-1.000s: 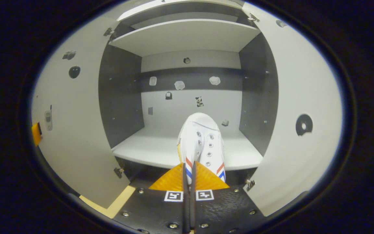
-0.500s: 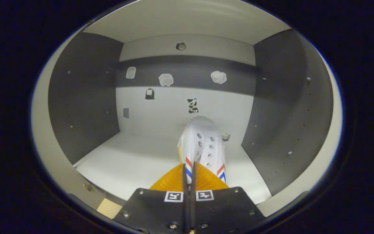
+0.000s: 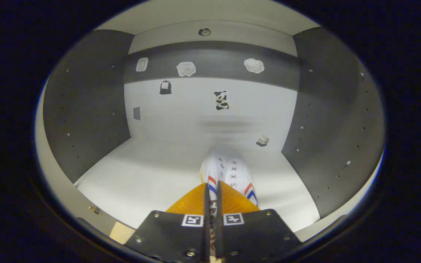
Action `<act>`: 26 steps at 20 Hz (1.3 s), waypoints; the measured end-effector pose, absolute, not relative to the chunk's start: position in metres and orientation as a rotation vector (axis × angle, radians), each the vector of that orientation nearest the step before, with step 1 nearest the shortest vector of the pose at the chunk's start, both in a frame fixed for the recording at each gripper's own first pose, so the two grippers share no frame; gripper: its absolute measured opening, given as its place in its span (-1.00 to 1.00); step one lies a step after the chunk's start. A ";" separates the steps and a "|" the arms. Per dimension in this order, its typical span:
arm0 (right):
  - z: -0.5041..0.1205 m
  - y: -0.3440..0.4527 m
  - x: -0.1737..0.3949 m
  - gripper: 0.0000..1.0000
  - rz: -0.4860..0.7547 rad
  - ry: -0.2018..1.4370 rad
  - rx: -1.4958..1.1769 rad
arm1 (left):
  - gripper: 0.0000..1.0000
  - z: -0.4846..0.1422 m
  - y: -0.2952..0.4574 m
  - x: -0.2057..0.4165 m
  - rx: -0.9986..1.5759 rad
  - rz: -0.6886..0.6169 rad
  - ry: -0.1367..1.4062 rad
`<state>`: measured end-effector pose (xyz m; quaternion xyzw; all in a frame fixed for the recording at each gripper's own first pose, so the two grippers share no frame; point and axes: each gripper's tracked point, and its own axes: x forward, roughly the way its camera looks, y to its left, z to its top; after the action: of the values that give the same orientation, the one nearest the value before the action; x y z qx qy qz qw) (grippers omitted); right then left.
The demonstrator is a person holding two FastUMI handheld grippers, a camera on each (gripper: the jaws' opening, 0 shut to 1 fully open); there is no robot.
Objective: Grab one shoe with the right hand and put it into the shoe cabinet, grab the other shoe with the left hand and put it into the shoe cabinet; then close the right door with the right hand and the left door with the left hand.
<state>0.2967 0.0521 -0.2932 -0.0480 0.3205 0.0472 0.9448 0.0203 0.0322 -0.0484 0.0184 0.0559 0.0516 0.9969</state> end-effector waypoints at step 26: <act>0.006 -0.008 0.146 -0.50 0.090 0.119 0.026 | 0.87 -0.376 -0.042 -0.016 0.054 -0.110 0.836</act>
<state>0.1457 -0.0083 0.0061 0.0131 0.0594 0.0451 0.9971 -0.0159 -0.0417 -0.3764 0.0260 0.4058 -0.0533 0.9121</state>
